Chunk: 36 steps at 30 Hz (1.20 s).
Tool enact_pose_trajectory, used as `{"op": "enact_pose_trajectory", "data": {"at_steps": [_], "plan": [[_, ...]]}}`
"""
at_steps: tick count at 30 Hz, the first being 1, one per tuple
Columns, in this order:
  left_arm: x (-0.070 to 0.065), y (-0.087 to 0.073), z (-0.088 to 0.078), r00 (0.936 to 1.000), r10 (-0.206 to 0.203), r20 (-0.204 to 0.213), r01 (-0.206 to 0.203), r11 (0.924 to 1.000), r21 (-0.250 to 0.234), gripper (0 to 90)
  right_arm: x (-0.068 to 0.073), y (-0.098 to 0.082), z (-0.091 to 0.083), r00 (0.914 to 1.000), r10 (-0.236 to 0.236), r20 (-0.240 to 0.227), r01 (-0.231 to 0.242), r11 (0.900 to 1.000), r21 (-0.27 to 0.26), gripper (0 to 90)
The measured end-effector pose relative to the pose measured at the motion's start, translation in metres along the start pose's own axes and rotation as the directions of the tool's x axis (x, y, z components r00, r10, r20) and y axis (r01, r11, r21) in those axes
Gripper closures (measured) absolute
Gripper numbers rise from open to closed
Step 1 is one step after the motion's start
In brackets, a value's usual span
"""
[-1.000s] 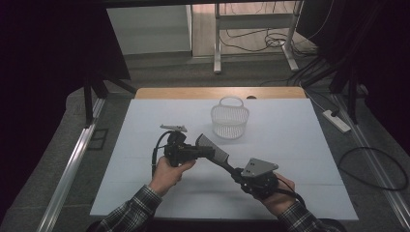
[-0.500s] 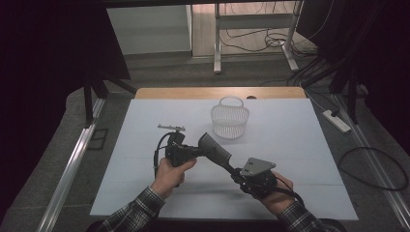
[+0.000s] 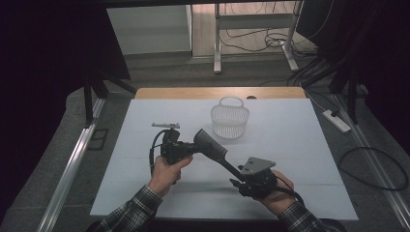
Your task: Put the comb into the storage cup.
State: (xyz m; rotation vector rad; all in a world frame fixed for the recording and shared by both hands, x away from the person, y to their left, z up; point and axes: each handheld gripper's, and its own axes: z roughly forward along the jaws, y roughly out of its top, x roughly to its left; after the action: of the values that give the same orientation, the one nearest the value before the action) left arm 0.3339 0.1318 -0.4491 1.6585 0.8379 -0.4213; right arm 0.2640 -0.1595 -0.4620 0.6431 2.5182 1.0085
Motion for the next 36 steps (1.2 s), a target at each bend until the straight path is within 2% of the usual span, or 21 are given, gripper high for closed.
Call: {"op": "enact_pose_trajectory", "data": {"at_steps": [5,15,22,27,36], "plan": [[-0.002,0.002,-0.002,0.9996,0.028,-0.011,-0.028,0.9996,0.008,83.0,-0.003,0.0,-0.001,0.9998,0.022,0.001,-0.022,1.0,0.004,40.5],[-0.006,0.006,-0.006,0.996,0.075,-0.05,-0.074,0.997,0.024,83.0,-0.008,-0.001,-0.002,0.9969,0.063,-0.047,-0.062,0.998,0.017,28.8],[-0.009,0.01,-0.011,0.9896,0.115,-0.087,-0.112,0.9931,0.034,83.0,-0.013,-0.002,-0.004,0.9934,0.097,-0.06,-0.097,0.995,0.013,22.7],[-0.01,0.013,-0.014,0.9853,0.128,-0.113,-0.124,0.9916,0.037,83.0,-0.017,-0.004,-0.007,0.9899,0.125,-0.066,-0.125,0.992,0.006,19.9],[-0.011,0.02,-0.014,0.9778,0.159,-0.137,-0.153,0.9868,0.053,83.0,-0.026,-0.007,-0.013,0.9807,0.177,-0.083,-0.177,0.984,0.008,14.8]]}}
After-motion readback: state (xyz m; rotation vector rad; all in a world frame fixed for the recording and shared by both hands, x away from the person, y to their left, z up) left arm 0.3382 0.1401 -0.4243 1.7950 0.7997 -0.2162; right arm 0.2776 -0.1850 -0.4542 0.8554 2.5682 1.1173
